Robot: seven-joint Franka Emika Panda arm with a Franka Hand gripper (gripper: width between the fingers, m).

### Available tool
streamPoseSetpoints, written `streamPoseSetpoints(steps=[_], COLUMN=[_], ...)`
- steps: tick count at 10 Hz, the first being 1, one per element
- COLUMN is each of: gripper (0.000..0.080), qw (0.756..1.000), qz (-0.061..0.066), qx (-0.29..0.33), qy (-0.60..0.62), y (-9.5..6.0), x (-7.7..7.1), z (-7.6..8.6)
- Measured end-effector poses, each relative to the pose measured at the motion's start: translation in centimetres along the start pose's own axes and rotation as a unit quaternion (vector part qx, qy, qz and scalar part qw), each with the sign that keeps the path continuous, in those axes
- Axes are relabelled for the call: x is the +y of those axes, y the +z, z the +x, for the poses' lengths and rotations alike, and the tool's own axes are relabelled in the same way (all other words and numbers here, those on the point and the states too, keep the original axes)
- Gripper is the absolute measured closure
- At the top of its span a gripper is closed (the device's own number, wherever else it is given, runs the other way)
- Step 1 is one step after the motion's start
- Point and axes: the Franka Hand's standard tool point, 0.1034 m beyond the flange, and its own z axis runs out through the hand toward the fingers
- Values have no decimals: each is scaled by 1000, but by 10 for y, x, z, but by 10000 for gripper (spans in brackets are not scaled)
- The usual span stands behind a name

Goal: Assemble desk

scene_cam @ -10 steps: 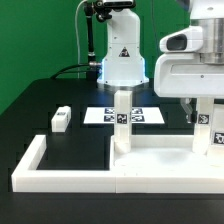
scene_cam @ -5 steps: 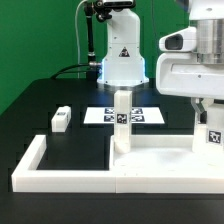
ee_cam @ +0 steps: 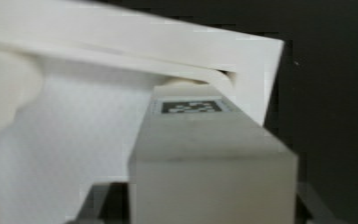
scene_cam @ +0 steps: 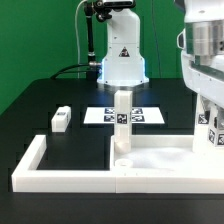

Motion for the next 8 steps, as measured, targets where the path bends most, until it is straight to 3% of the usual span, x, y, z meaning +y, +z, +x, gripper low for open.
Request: streamPoseSetpoints(steps=[1, 4, 5, 6, 7, 8], gripper=[508, 500, 310, 310, 181, 159], qw=[999, 999, 999, 997, 986, 983], qz=[16, 16, 15, 4, 6, 8], qx=[-4, -3, -2, 8, 8, 9], qy=[51, 48, 42, -78, -168, -183], y=[0, 0, 1, -1, -1, 0], x=[3, 3, 4, 2, 0, 2], z=[2, 3, 2, -2, -8, -12])
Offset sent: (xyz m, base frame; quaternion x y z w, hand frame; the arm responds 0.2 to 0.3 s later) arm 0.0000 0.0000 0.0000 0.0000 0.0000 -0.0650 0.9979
